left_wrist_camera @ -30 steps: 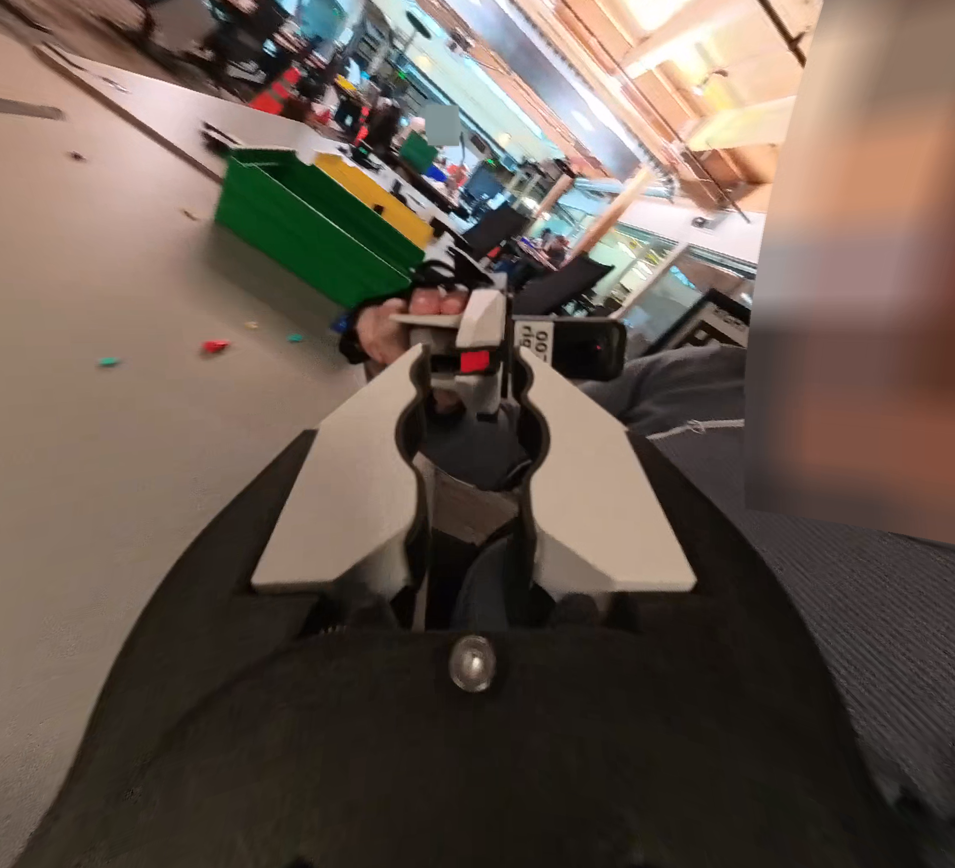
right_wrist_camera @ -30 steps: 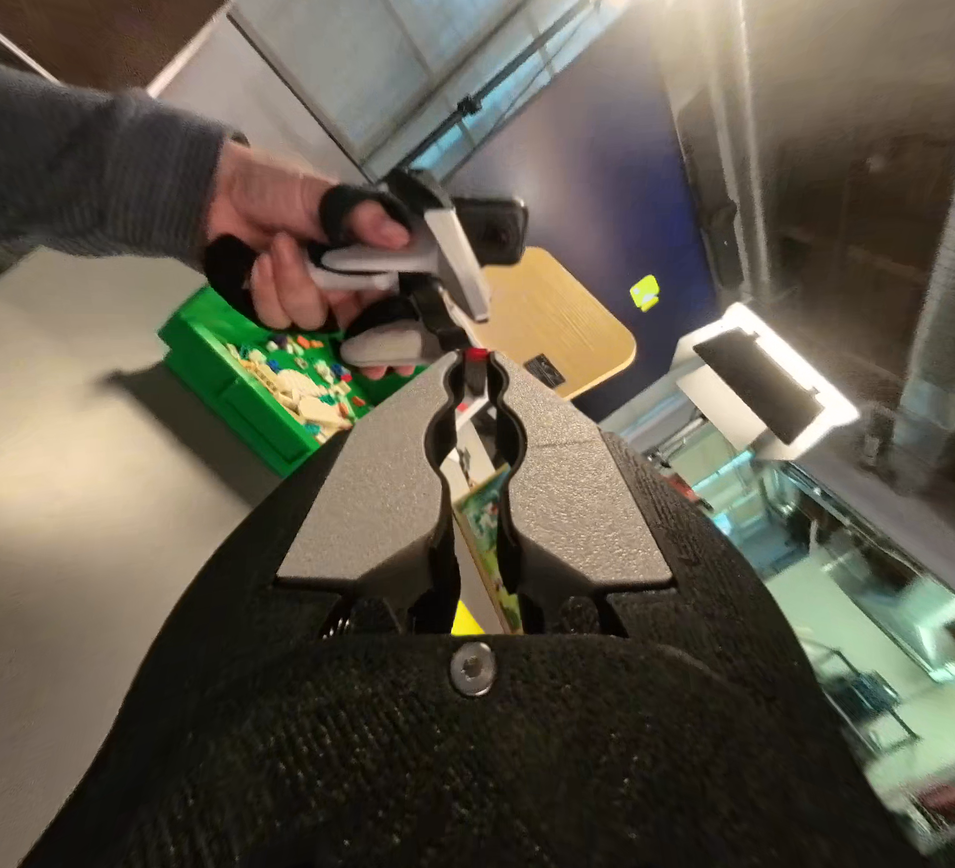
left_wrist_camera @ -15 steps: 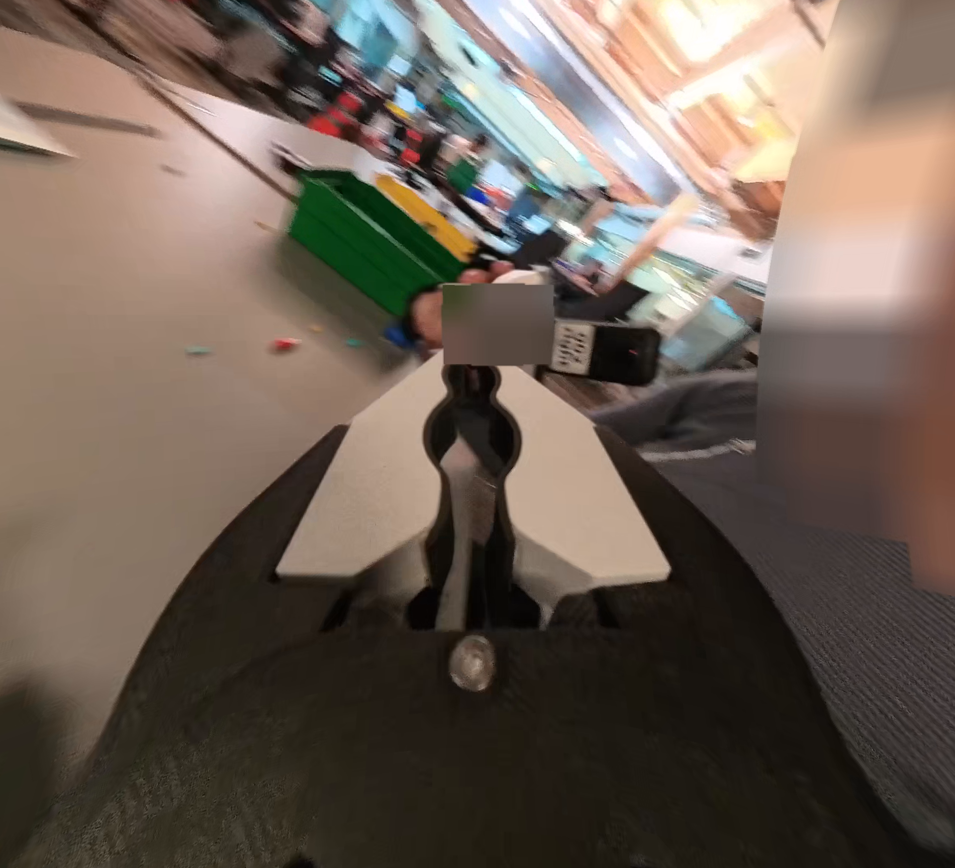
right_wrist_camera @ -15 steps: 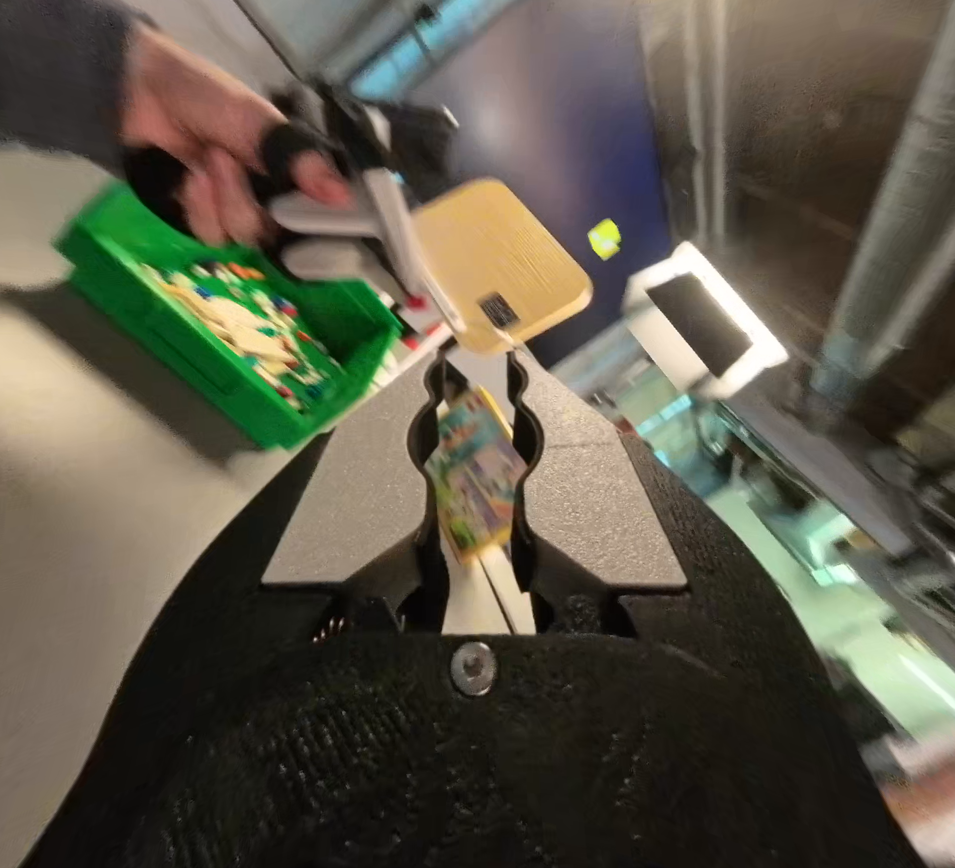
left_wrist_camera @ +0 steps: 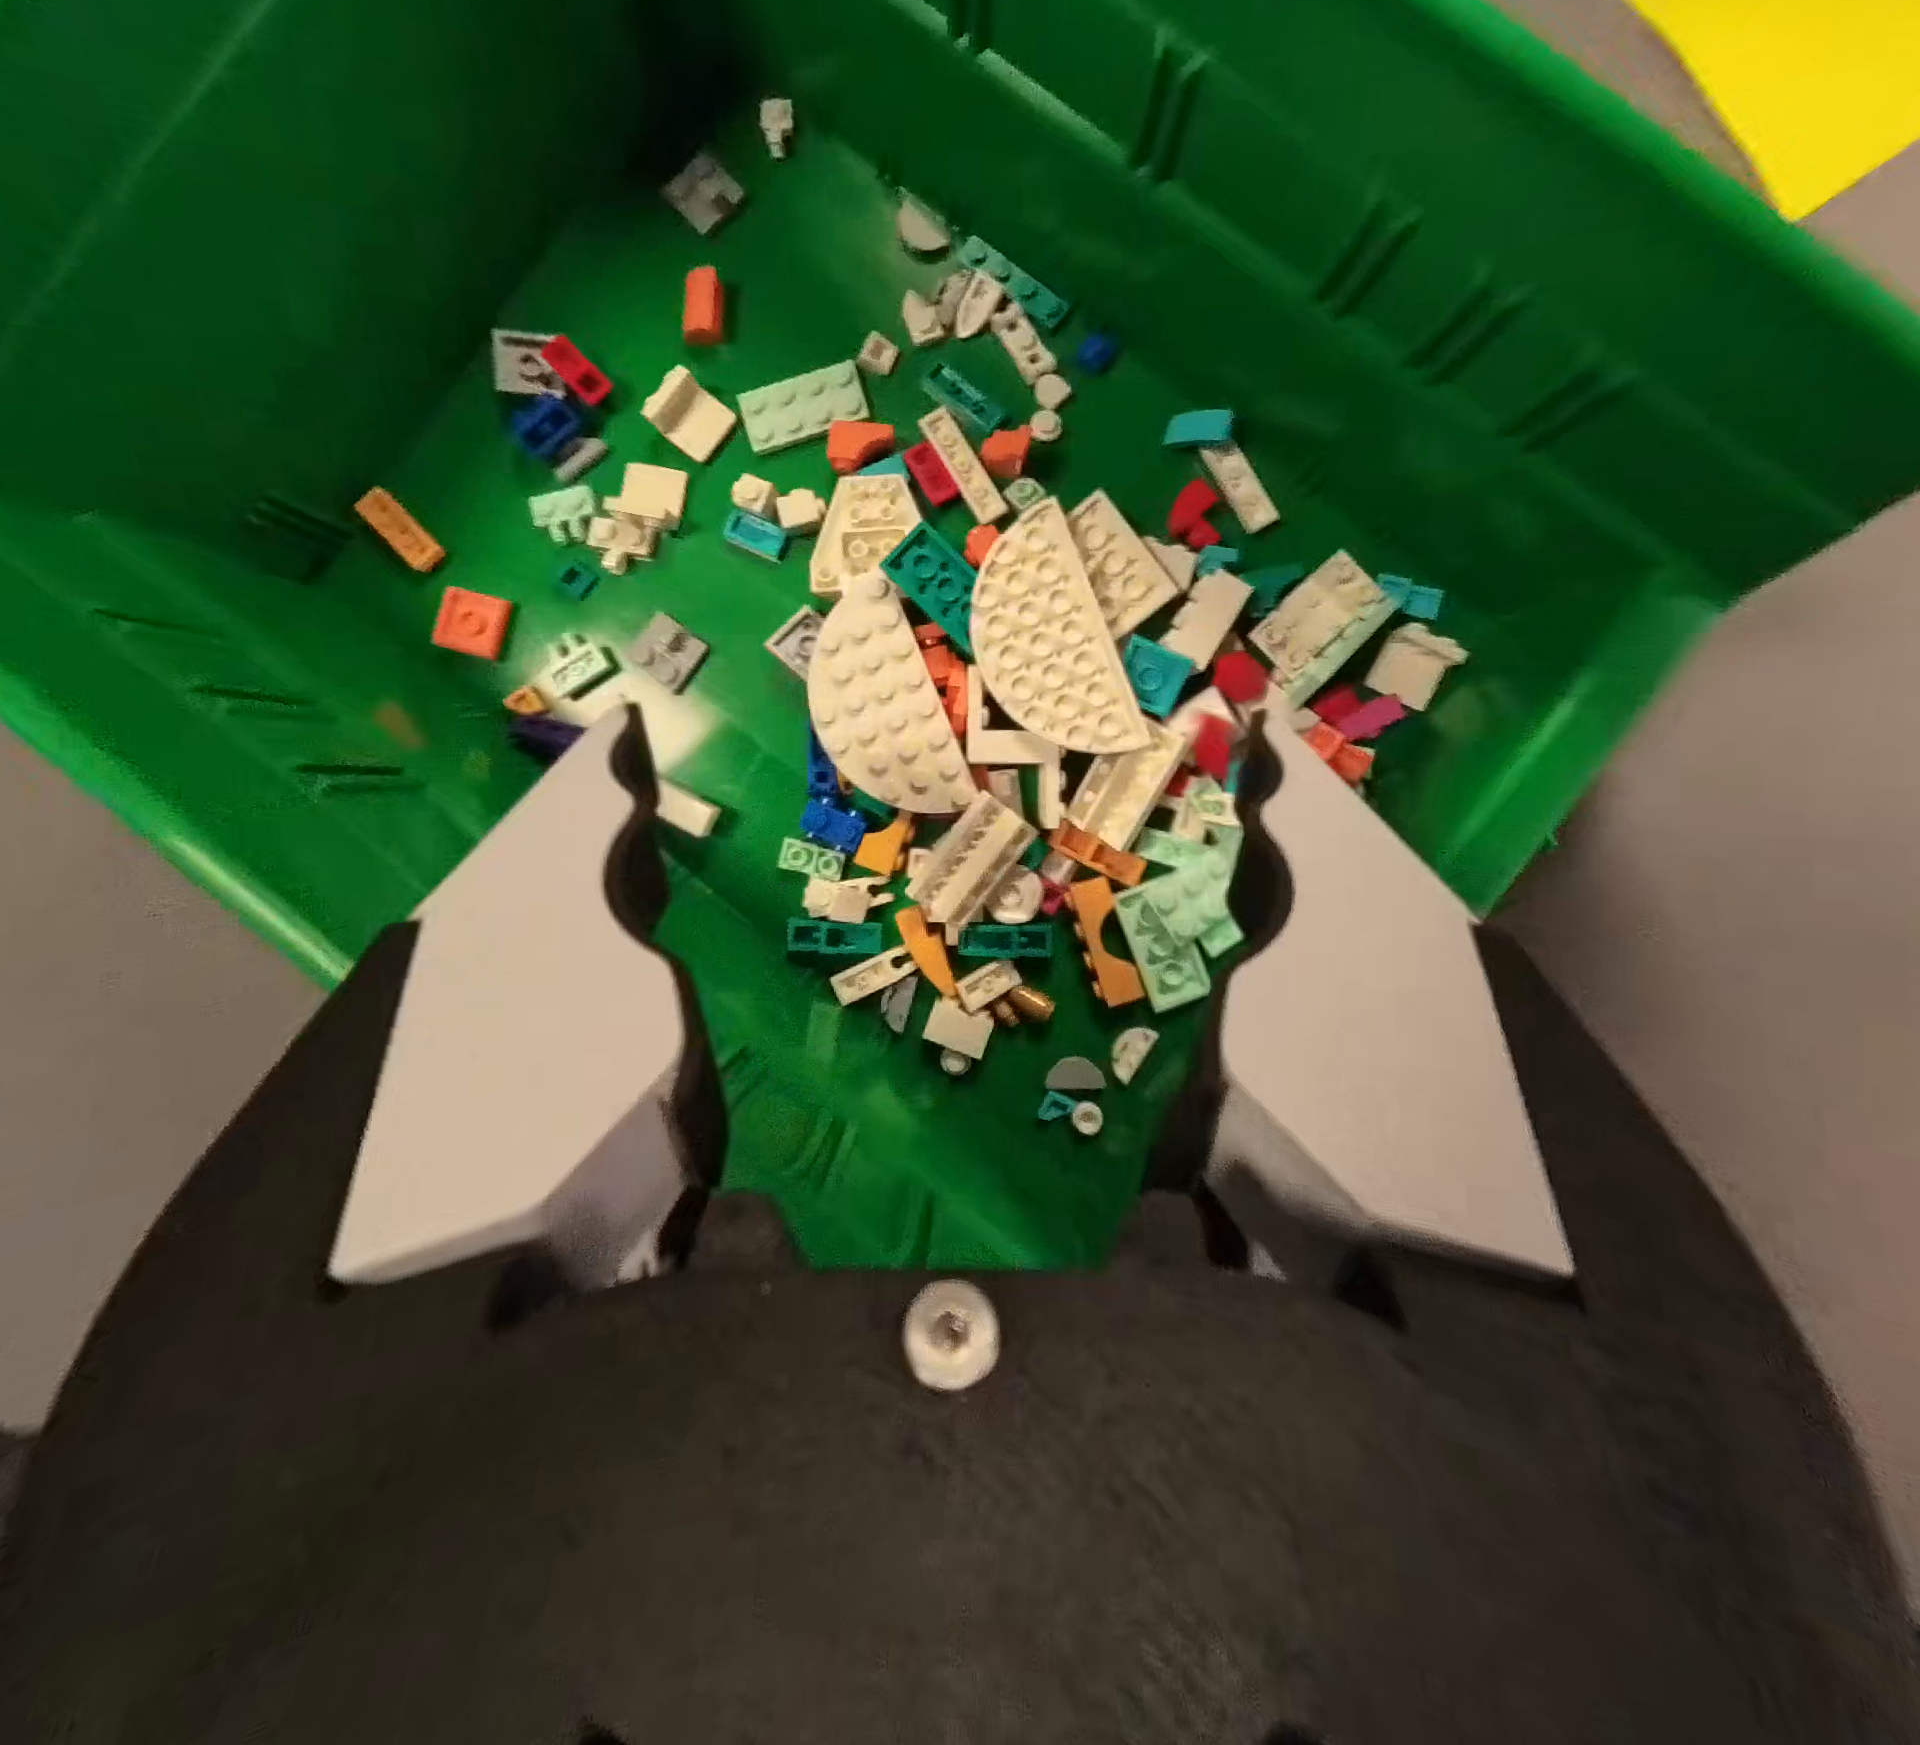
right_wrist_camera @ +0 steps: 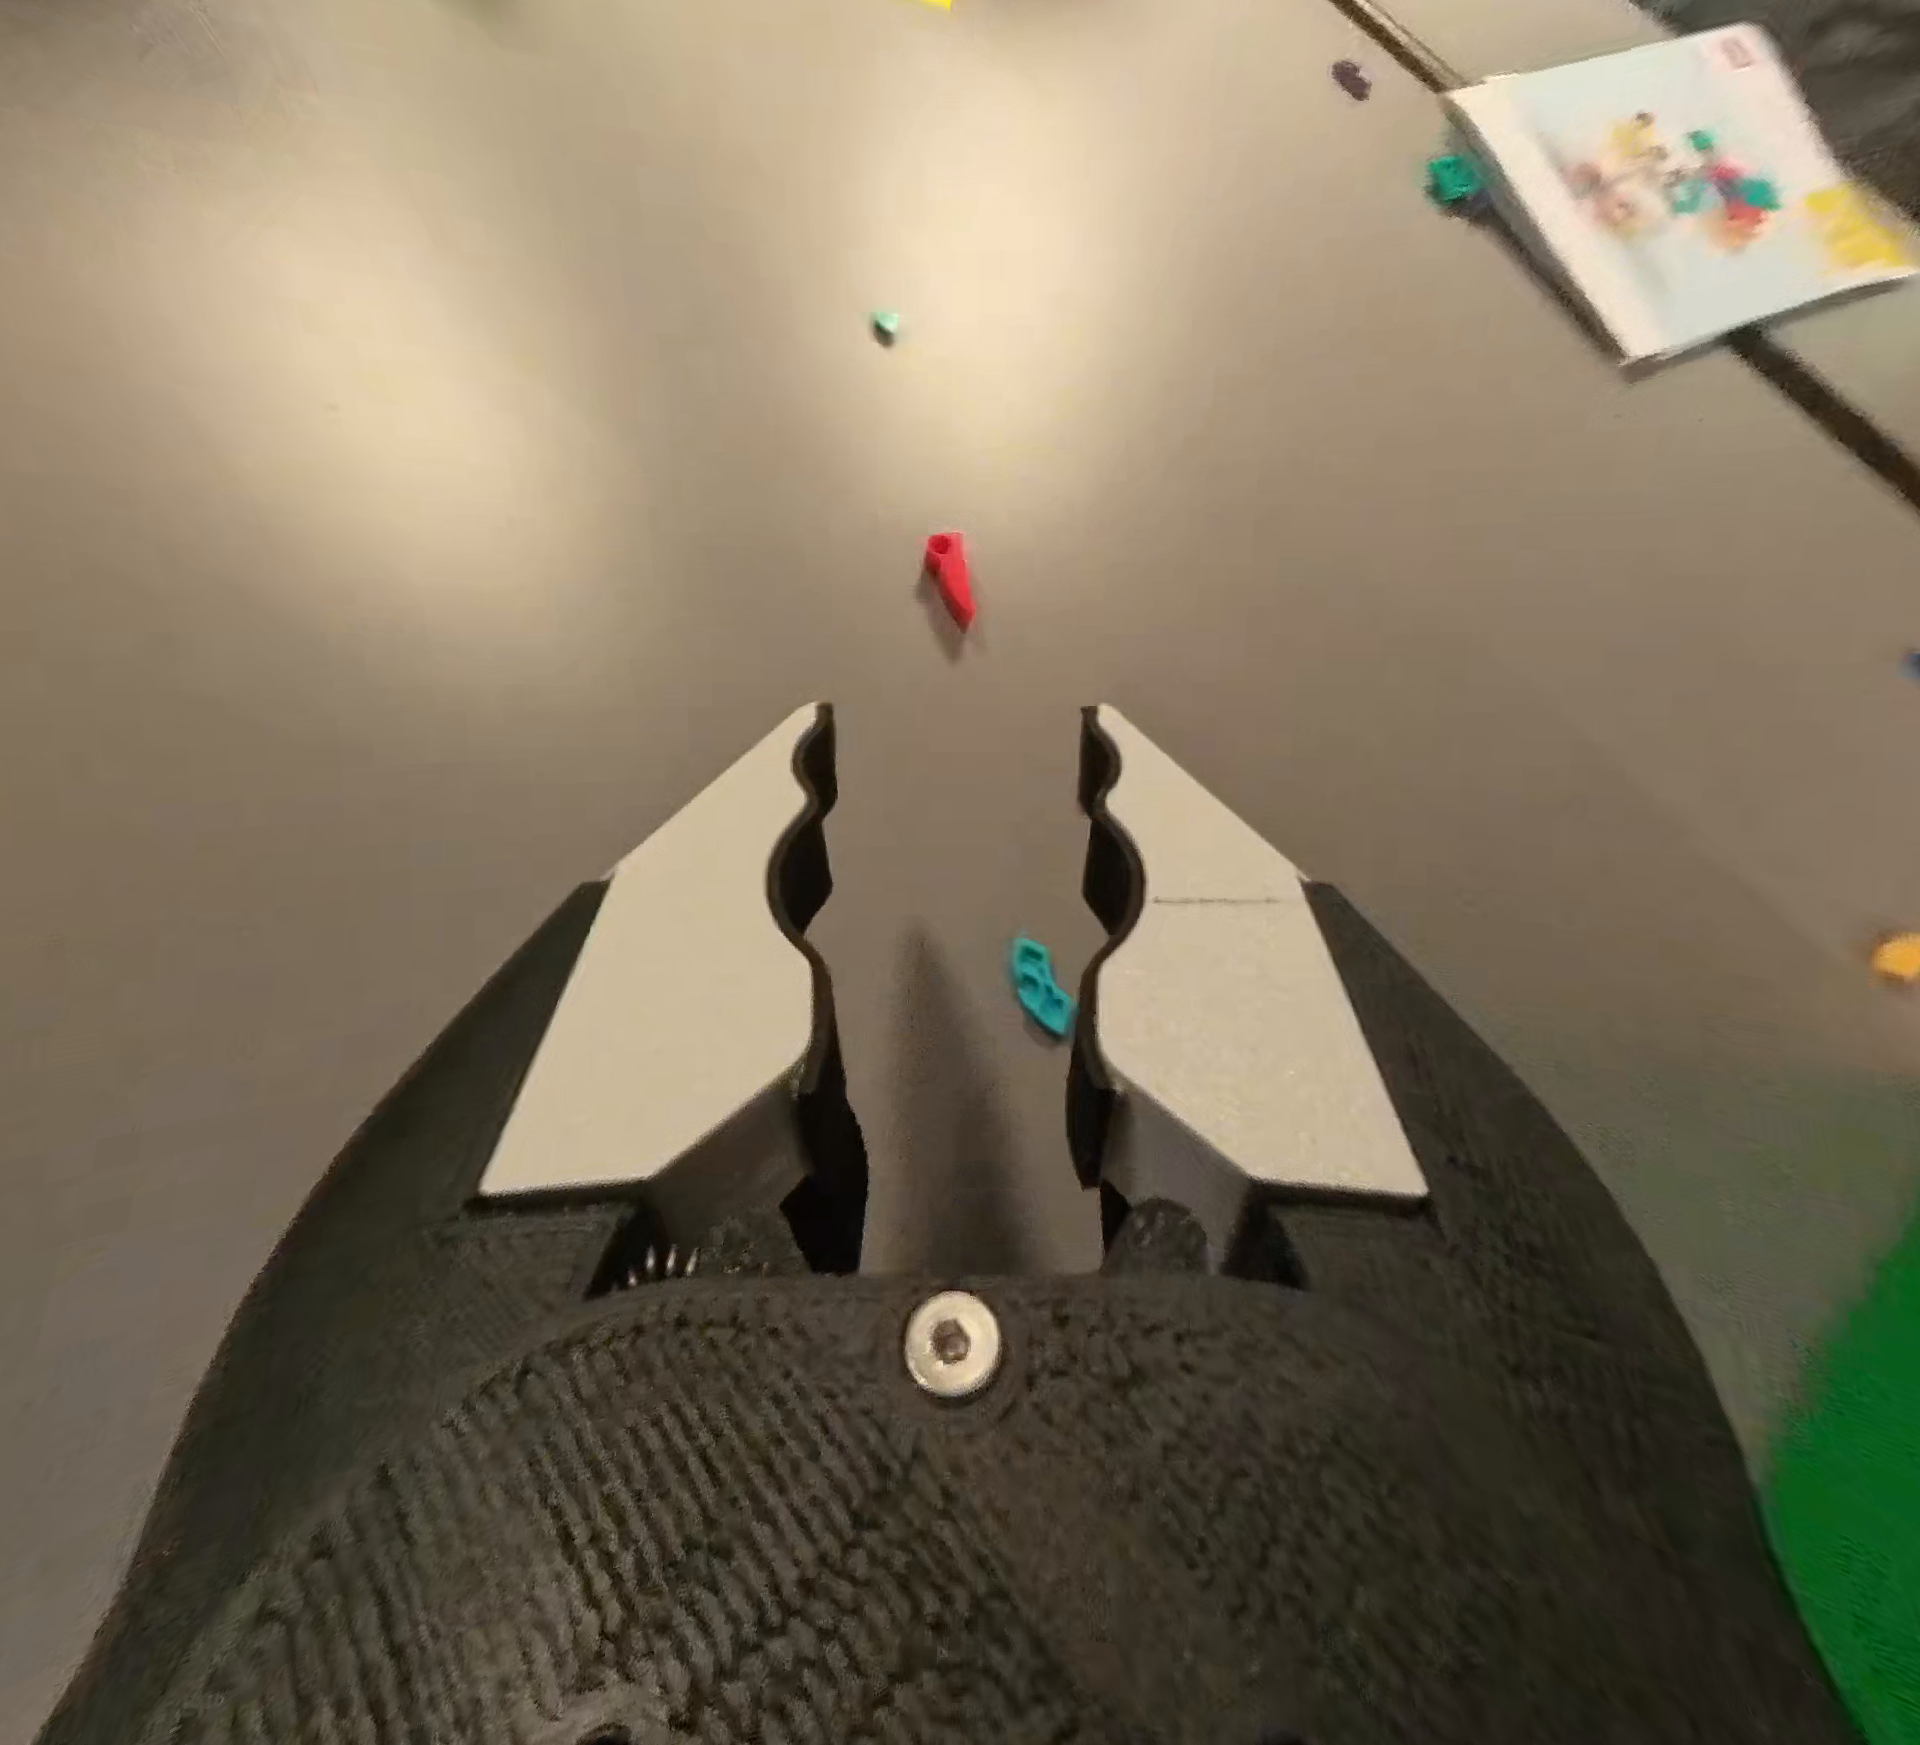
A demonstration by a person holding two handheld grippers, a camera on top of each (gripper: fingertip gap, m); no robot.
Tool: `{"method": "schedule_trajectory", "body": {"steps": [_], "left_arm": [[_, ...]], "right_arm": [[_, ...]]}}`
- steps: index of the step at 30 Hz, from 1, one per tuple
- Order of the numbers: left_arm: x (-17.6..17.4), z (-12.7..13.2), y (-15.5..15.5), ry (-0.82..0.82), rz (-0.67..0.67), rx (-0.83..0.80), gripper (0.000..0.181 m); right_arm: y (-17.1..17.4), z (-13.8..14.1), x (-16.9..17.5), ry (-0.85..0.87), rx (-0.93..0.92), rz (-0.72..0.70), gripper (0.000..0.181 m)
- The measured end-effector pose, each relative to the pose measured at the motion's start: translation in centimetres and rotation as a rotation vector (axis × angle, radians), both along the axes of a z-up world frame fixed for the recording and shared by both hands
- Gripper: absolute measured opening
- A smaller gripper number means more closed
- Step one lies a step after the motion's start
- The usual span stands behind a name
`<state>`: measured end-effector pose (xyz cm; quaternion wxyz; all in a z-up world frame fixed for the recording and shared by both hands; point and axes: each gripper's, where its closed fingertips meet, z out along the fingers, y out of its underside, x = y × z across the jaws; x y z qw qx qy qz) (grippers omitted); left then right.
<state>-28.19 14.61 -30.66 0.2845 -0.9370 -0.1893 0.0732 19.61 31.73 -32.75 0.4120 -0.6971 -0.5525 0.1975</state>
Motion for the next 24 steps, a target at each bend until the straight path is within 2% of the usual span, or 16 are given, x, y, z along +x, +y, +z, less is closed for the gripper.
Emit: {"method": "schedule_trajectory", "body": {"steps": [2, 4, 6, 10, 11, 12, 13, 15, 17, 21, 24], "left_arm": [[-0.4, 0.5, 0.0, 0.078, 0.025, -0.020, 0.119], [-0.2, 1.5, 0.2, 0.142, 0.043, -0.011, 0.124], [1.1, 3.4, 1.2, 0.183, 0.015, 0.087, 0.120], [7.5, 7.6, 3.9, 0.188, -0.187, 0.361, 0.105], [10.0, 8.2, 4.7, 0.148, -0.269, 0.430, 0.100], [12.7, 8.7, 5.5, 0.097, -0.350, 0.502, 0.095], [15.7, 9.1, 6.2, 0.025, -0.449, 0.575, 0.084], [21.9, 9.5, 7.1, -0.191, -0.640, 0.696, 0.062], [27.3, 9.4, 7.5, -0.443, -0.798, 0.759, 0.046], [33.1, 6.8, 8.8, -0.808, -0.903, 0.676, 0.041], [35.0, 5.9, 9.5, -0.924, -0.912, 0.633, 0.041]], "right_arm": [[0.4, -1.0, -1.0, -0.013, -0.039, 0.000, 0.034], [1.0, -2.6, -2.1, -0.106, -0.040, 0.027, 0.029], [1.5, -3.5, -3.4, -0.136, -0.067, 0.051, 0.028], [1.6, -3.8, -4.9, -0.105, -0.168, 0.101, 0.018], [1.6, -3.8, -5.1, -0.104, -0.169, 0.115, 0.017], [1.5, -3.9, -5.3, -0.108, -0.167, 0.133, 0.007], [1.3, -3.9, -5.5, -0.116, -0.159, 0.154, 0.003], [1.0, -3.4, -6.2, -0.135, -0.071, 0.201, 0.003], [-0.2, -1.1, -7.8, -0.078, 0.088, 0.271, 0.003], [-4.6, 4.3, -11.0, 0.024, 0.351, 0.425, 0.003], [-6.7, 6.5, -12.0, 0.023, 0.470, 0.497, 0.003]]}}
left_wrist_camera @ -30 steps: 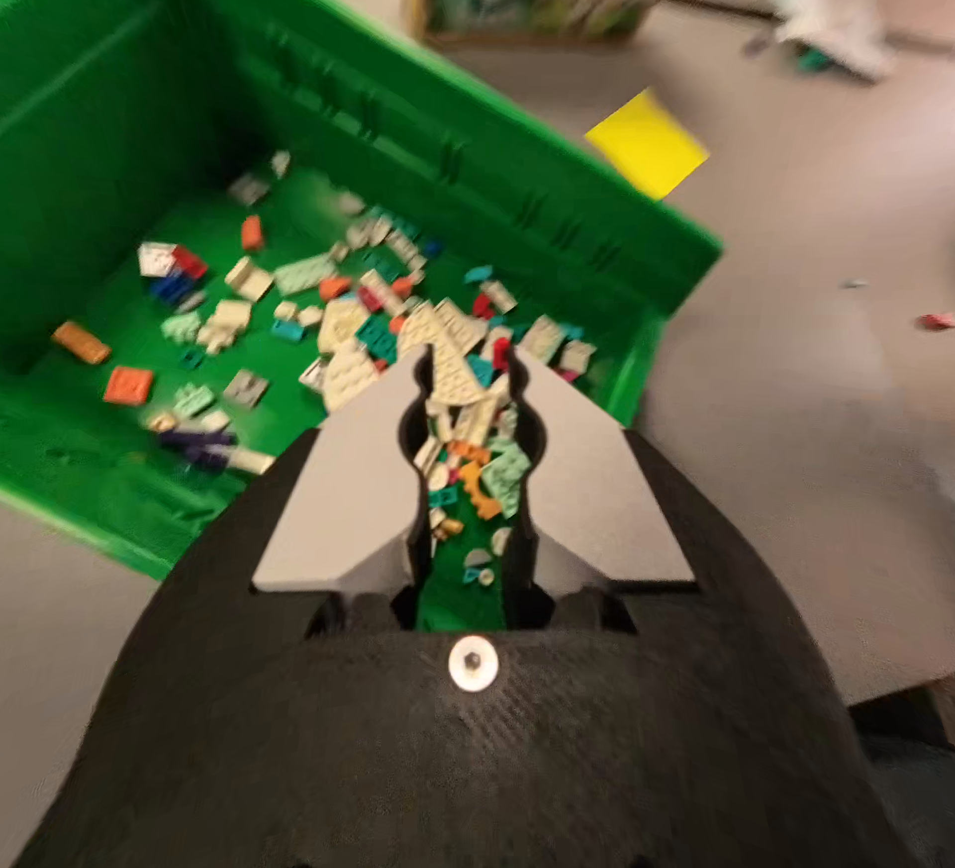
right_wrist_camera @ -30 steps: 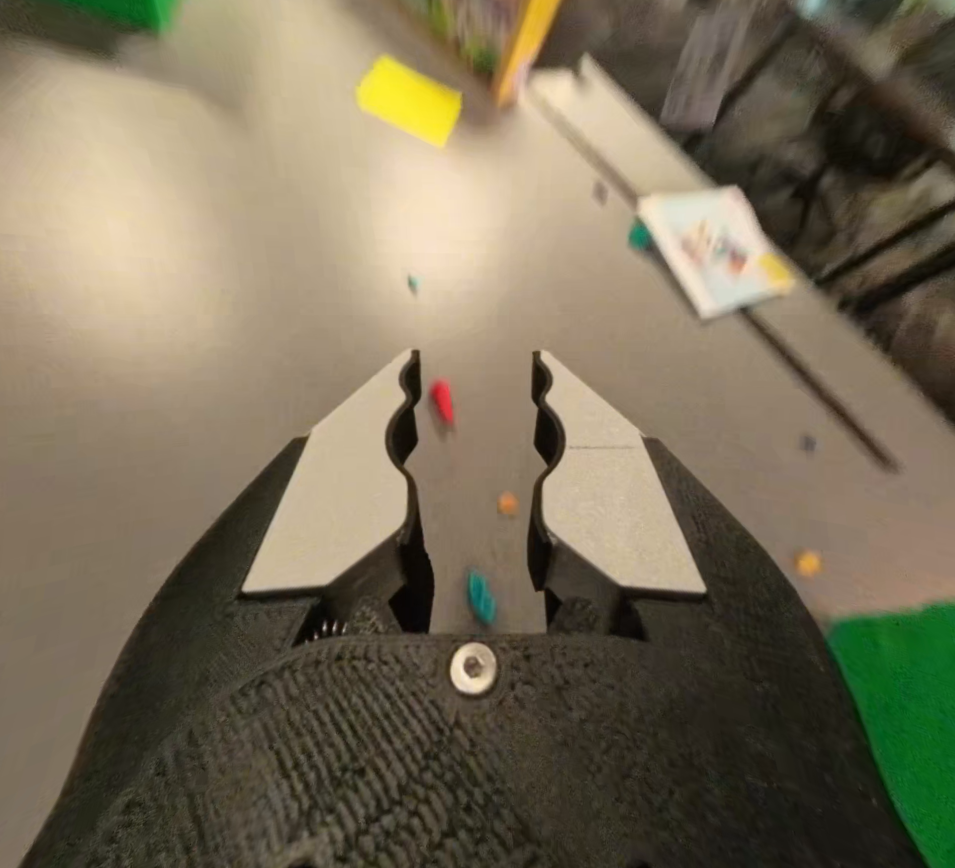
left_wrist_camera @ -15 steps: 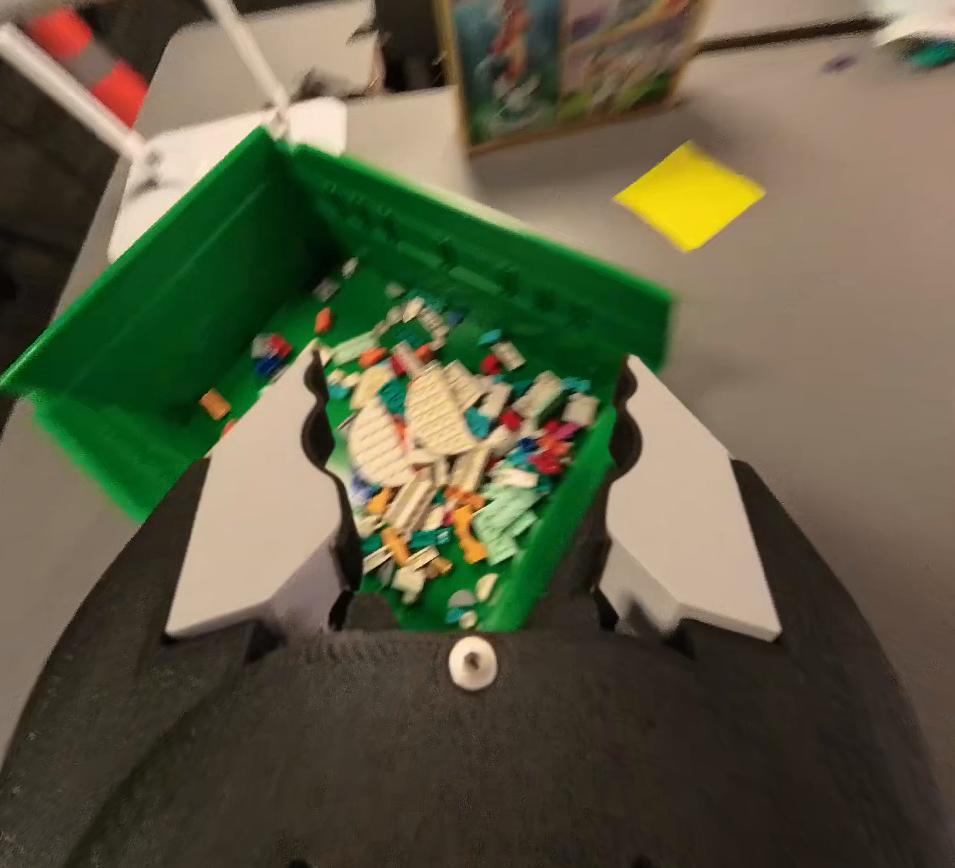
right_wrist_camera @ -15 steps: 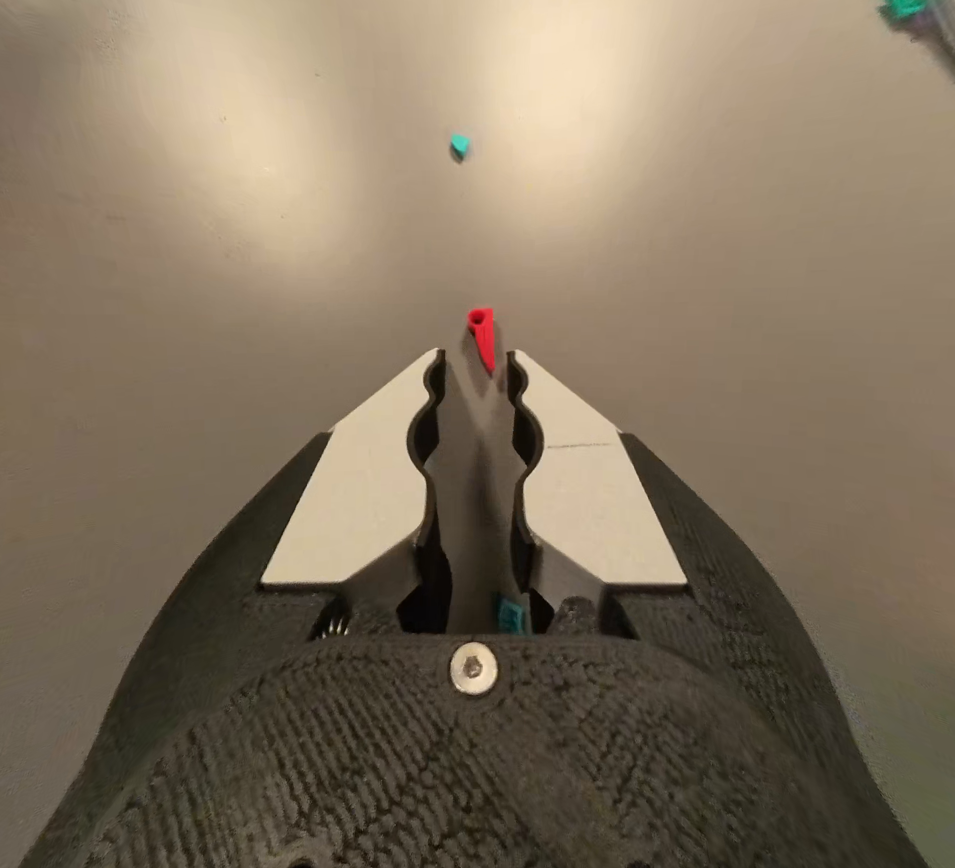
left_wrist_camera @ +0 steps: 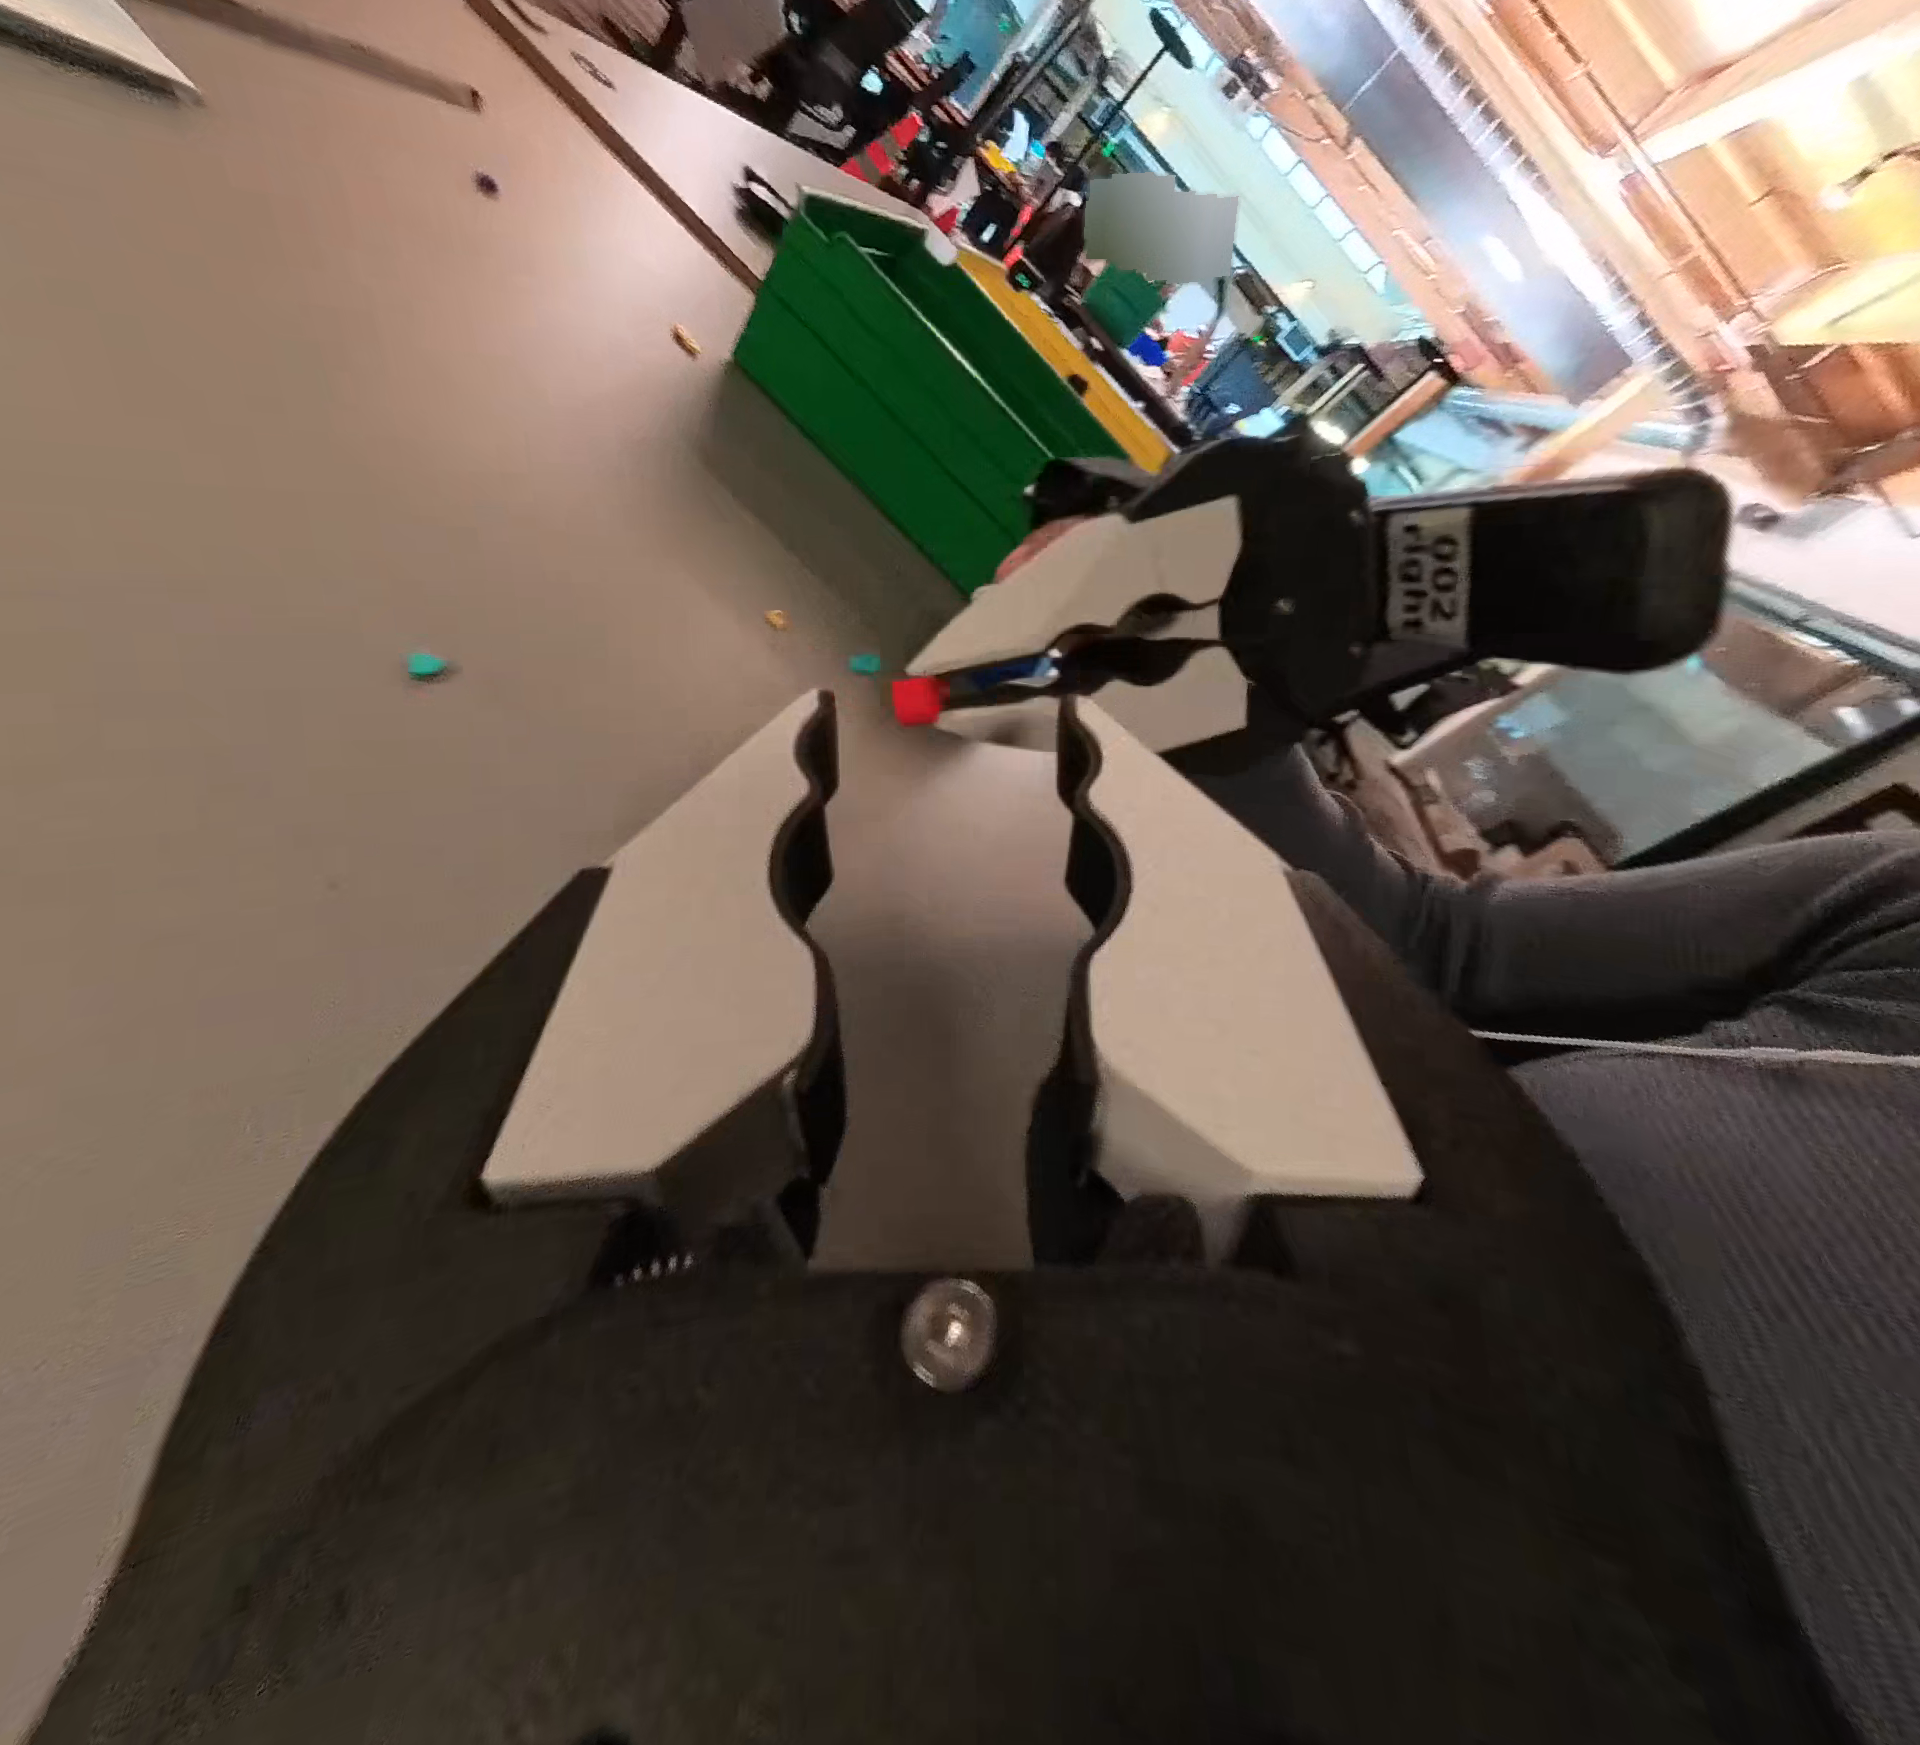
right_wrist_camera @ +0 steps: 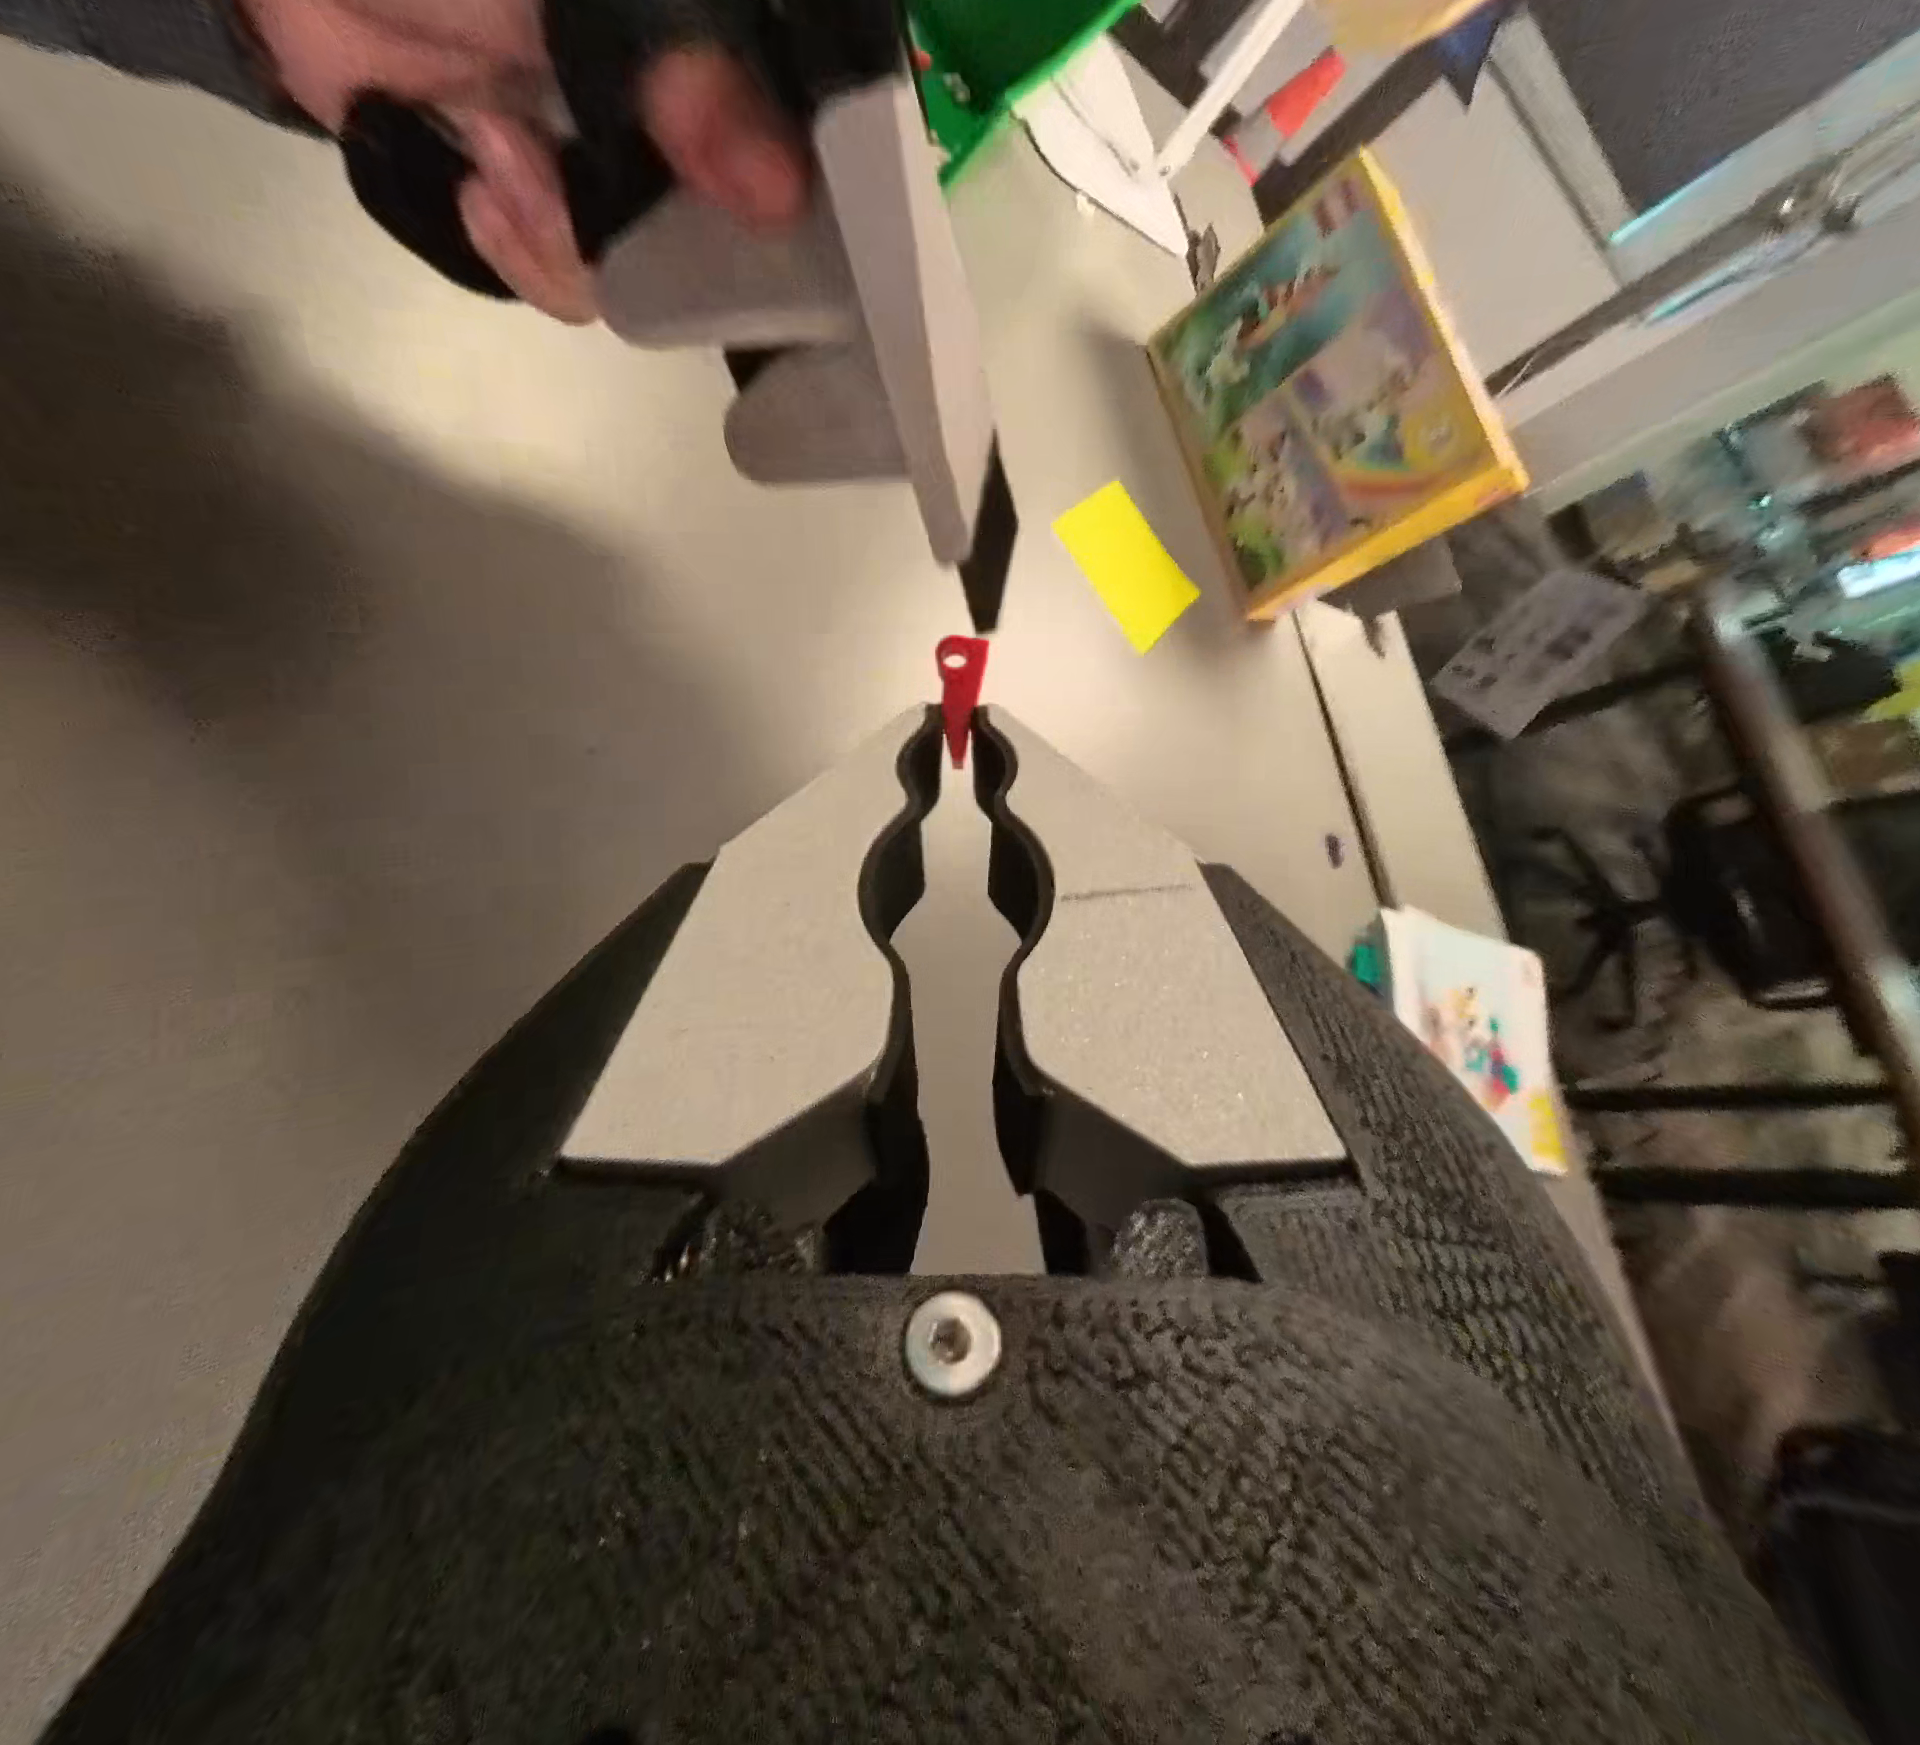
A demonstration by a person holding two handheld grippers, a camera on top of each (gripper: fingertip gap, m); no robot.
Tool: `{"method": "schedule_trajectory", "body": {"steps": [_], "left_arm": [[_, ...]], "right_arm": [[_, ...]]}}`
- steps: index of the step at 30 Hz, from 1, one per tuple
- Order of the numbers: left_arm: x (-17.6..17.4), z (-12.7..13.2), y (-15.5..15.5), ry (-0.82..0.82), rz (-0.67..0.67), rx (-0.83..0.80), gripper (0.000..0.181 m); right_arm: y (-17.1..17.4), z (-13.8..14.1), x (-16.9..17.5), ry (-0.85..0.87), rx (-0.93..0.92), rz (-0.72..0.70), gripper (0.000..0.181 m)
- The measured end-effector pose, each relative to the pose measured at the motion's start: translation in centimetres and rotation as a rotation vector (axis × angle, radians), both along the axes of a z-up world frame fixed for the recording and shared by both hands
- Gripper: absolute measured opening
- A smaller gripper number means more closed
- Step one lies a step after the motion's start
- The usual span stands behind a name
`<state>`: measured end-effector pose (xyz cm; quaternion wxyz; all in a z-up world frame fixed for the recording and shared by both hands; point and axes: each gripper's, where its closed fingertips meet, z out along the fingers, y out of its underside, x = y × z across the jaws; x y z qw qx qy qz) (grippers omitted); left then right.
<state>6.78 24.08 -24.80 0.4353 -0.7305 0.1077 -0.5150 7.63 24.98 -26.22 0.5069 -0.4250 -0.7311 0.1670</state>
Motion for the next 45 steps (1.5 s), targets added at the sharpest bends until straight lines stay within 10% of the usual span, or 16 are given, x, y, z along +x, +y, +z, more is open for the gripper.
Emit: {"method": "schedule_trajectory", "body": {"steps": [8, 10, 14, 20, 32, 34, 40, 45], "left_arm": [[1.0, 1.4, -0.7, -0.049, -0.072, 0.051, 0.006], [0.0, 3.5, -0.7, -0.142, -0.031, 0.153, 0.006], [-1.9, 7.3, -1.3, -0.339, 0.037, 0.330, 0.006], [-1.8, 9.0, -2.4, -0.423, 0.033, 0.424, 0.005], [-1.3, 9.4, -3.8, -0.441, 0.042, 0.458, 0.007], [-6.4, 12.7, -5.0, -0.775, 0.074, 0.500, 0.006], [-7.3, 9.2, -3.1, -0.236, 0.232, 0.422, 0.006], [-18.5, 5.5, -3.2, 0.420, 0.718, 0.205, 0.007]], "right_arm": [[-1.3, 2.7, -0.9, 0.094, 0.015, 0.020, 0.005], [-1.4, 4.8, -1.4, 0.276, -0.269, -0.010, 0.027], [-2.1, 9.3, -1.8, 0.668, -0.942, 0.099, 0.017], [-2.9, 10.6, -3.1, 0.820, -1.179, 0.215, 0.010], [-4.1, 9.6, -2.4, 0.671, -0.930, 0.322, 0.004], [-2.7, 7.9, -1.6, 0.625, -0.841, 0.243, 0.004], [3.7, 4.1, -0.3, 0.676, -0.744, -0.062, 0.004], [5.4, 0.4, -1.5, 0.599, -0.382, -0.251, 0.005]]}}
